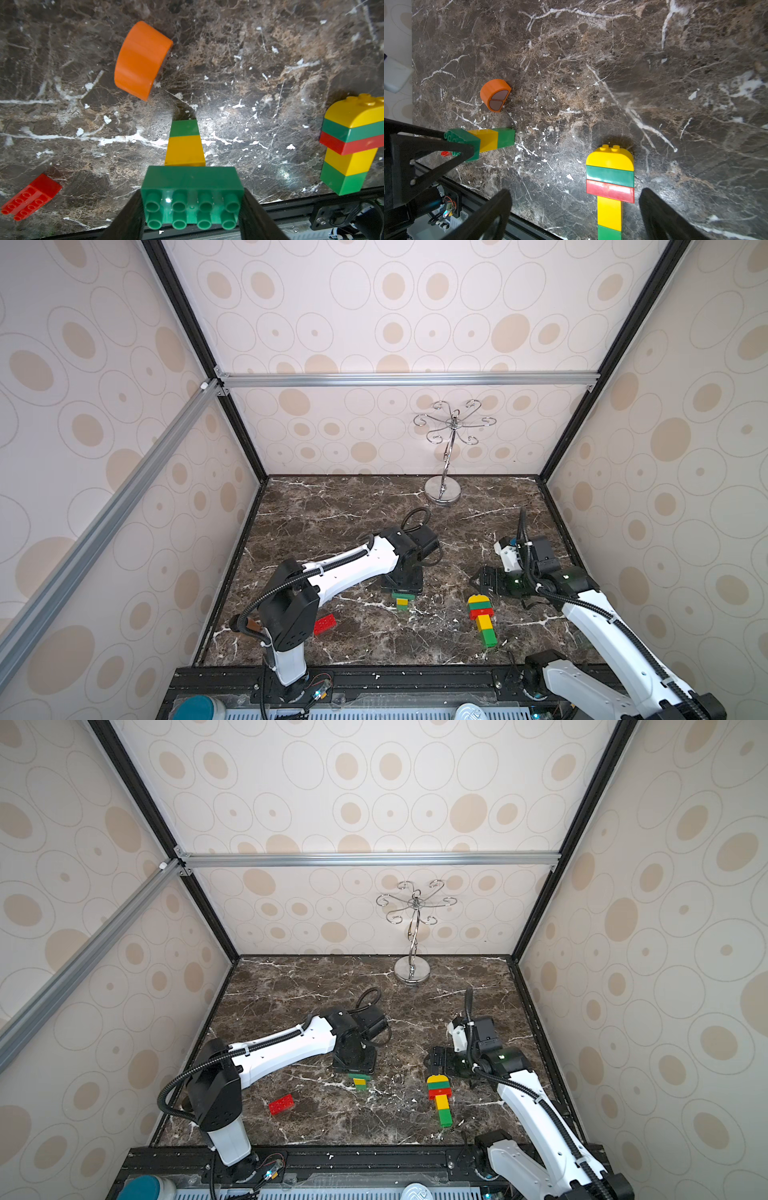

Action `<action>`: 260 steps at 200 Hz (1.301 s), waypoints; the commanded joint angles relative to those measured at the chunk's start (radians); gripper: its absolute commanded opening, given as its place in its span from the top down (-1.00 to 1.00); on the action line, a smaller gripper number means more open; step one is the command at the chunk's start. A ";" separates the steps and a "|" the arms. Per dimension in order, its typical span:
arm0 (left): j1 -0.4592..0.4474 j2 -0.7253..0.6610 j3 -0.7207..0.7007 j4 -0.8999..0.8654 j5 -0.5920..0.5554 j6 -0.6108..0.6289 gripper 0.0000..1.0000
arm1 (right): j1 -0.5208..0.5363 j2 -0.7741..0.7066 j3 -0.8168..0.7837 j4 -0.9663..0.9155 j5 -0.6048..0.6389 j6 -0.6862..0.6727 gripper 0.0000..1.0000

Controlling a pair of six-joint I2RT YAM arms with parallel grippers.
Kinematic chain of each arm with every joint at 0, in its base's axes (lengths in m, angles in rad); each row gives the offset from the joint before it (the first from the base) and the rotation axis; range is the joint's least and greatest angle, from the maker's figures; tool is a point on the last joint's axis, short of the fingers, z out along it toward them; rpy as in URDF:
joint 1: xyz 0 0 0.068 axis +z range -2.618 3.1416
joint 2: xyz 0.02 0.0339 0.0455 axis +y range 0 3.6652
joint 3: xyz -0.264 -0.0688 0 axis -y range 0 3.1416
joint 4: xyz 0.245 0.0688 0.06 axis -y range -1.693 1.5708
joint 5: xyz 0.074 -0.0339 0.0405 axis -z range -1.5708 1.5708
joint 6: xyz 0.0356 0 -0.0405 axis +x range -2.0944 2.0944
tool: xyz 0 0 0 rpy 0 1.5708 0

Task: Assemble an ice cream with lego
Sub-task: Assemble the lego brick with the lego brick.

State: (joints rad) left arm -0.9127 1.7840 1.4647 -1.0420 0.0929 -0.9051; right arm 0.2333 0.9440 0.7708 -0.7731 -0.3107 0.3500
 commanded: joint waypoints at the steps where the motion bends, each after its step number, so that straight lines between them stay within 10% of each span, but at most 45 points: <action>1: 0.008 -0.029 0.003 0.011 0.004 -0.039 0.41 | -0.008 -0.013 -0.014 0.000 0.006 -0.008 -0.97; 260: -0.022 -0.008 0.040 -0.078 -0.049 0.123 0.42 | -0.008 -0.010 -0.010 -0.006 0.004 -0.008 -0.97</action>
State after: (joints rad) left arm -0.9321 1.7840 1.5276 -1.1015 0.0647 -0.8059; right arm 0.2333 0.9440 0.7689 -0.7708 -0.3111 0.3500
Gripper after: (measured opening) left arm 0.636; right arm 0.984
